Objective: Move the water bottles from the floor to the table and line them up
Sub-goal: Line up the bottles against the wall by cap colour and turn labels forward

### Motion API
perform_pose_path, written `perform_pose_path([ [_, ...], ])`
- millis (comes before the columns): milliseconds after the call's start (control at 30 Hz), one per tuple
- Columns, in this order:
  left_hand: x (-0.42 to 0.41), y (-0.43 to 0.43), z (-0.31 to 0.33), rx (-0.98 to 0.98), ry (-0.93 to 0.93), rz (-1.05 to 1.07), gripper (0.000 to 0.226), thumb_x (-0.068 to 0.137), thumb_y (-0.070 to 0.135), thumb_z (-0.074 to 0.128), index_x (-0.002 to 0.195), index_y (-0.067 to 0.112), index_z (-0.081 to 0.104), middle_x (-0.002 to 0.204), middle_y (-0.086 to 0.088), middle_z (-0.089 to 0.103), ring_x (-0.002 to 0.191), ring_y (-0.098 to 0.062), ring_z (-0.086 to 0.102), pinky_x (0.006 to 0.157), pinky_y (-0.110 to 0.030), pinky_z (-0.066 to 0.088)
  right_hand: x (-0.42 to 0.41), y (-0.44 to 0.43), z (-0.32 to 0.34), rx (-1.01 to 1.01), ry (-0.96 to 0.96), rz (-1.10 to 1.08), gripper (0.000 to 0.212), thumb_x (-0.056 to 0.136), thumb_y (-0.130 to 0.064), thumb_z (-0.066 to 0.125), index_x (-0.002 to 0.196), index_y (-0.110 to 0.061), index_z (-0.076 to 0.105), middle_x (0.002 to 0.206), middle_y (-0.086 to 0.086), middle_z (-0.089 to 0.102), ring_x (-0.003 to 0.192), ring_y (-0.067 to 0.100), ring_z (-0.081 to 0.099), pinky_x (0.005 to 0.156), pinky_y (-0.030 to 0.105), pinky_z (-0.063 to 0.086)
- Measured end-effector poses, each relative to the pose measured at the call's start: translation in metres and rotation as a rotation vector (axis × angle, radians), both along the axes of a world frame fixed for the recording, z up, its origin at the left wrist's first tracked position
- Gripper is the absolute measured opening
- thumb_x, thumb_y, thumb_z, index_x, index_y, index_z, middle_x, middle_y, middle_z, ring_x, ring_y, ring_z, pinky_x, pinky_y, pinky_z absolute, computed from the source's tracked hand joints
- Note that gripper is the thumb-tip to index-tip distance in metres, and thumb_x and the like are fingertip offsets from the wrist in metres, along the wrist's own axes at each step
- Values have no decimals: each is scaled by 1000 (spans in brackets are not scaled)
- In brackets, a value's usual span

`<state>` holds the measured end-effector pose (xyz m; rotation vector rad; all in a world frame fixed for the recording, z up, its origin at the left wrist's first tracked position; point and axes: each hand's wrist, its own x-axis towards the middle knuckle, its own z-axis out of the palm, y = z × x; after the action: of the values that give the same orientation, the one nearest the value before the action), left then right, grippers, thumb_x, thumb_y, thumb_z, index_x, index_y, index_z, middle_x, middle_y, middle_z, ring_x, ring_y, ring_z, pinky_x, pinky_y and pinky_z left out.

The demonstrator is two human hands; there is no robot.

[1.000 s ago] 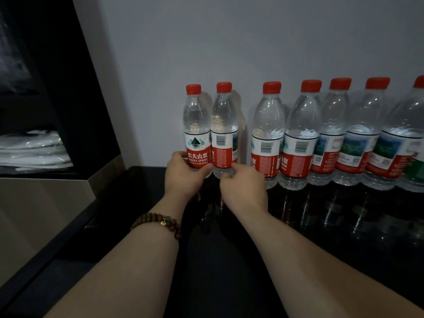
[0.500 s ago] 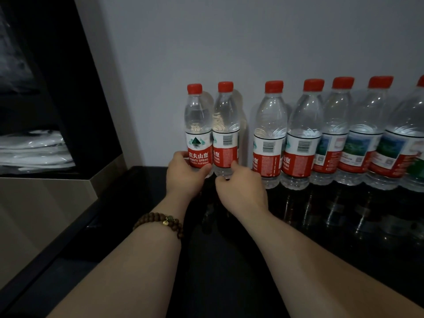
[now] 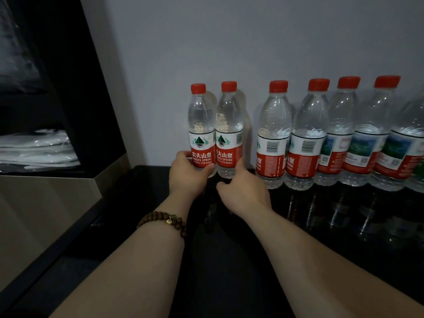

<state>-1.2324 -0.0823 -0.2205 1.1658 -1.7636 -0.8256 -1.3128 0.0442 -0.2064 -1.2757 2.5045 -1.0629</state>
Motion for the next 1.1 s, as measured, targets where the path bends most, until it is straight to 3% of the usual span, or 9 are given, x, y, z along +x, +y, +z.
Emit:
perform_pose_path([
  [33, 0, 0, 0, 1, 1, 1, 70, 79, 35, 88, 136, 18, 52, 130, -2, 68, 114, -20, 68, 73, -21, 46, 0, 0, -1, 7, 9, -4, 81, 91, -40, 62, 159, -24, 23, 133, 4, 65, 109, 29, 67, 89, 46, 59],
  [200, -1, -2, -1, -1, -1, 1, 72, 78, 36, 88, 137, 17, 51, 130, -3, 68, 113, -20, 68, 76, -24, 47, -1, 0, -1, -229, -25, -88, 45, 94, -29, 58, 138, -23, 60, 108, 2, 73, 90, 22, 70, 77, 41, 63],
  [267, -1, -3, -1, -1, -2, 6, 72, 78, 37, 88, 137, 17, 51, 130, -3, 68, 113, -20, 68, 75, -23, 47, -1, 0, -1, -157, 12, -56, 54, 94, -31, 57, 147, -21, 52, 112, 4, 72, 94, 25, 70, 79, 42, 63],
  [367, 0, -2, -1, -4, -1, 14, 71, 77, 36, 89, 135, 17, 52, 127, -2, 69, 110, -19, 69, 67, -18, 42, -1, -1, 0, -4, 40, 10, 78, 93, -34, 58, 162, -22, 23, 134, 6, 64, 112, 29, 65, 88, 43, 59],
  [433, 0, -2, -1, -3, 1, 15, 70, 77, 36, 89, 134, 17, 53, 126, -1, 70, 108, -18, 69, 65, -16, 41, -2, 0, 1, 27, 31, 14, 82, 92, -34, 60, 162, -22, 18, 143, 5, 59, 119, 31, 63, 92, 42, 56],
  [500, 0, -2, -1, 0, -1, 13, 70, 77, 37, 89, 134, 17, 53, 127, -1, 69, 109, -19, 69, 63, -15, 39, -4, 0, 0, -62, -13, -17, 66, 92, -32, 60, 153, -22, 38, 128, 4, 67, 110, 28, 66, 89, 42, 58],
  [600, -1, -3, -2, 2, -5, 9, 71, 78, 37, 89, 135, 18, 52, 128, -1, 69, 112, -19, 68, 64, -15, 39, -3, 1, 0, -208, -84, -61, 32, 92, -28, 58, 123, -22, 64, 93, 1, 71, 85, 23, 70, 77, 42, 62],
  [800, -1, -4, -2, -6, -12, 21, 73, 78, 37, 88, 137, 16, 51, 130, -3, 68, 115, -21, 68, 79, -28, 49, -2, 1, 1, -62, -30, 2, 66, 89, -33, 61, 151, -28, 39, 116, 1, 69, 104, 27, 67, 85, 41, 58],
  [1100, -2, -3, -1, 3, 5, 39, 71, 78, 36, 89, 135, 17, 52, 130, -2, 68, 115, -21, 67, 75, -25, 46, -5, -1, -1, -57, -9, 24, 68, 92, -37, 59, 155, -28, 36, 117, 1, 69, 106, 28, 66, 85, 40, 58],
])
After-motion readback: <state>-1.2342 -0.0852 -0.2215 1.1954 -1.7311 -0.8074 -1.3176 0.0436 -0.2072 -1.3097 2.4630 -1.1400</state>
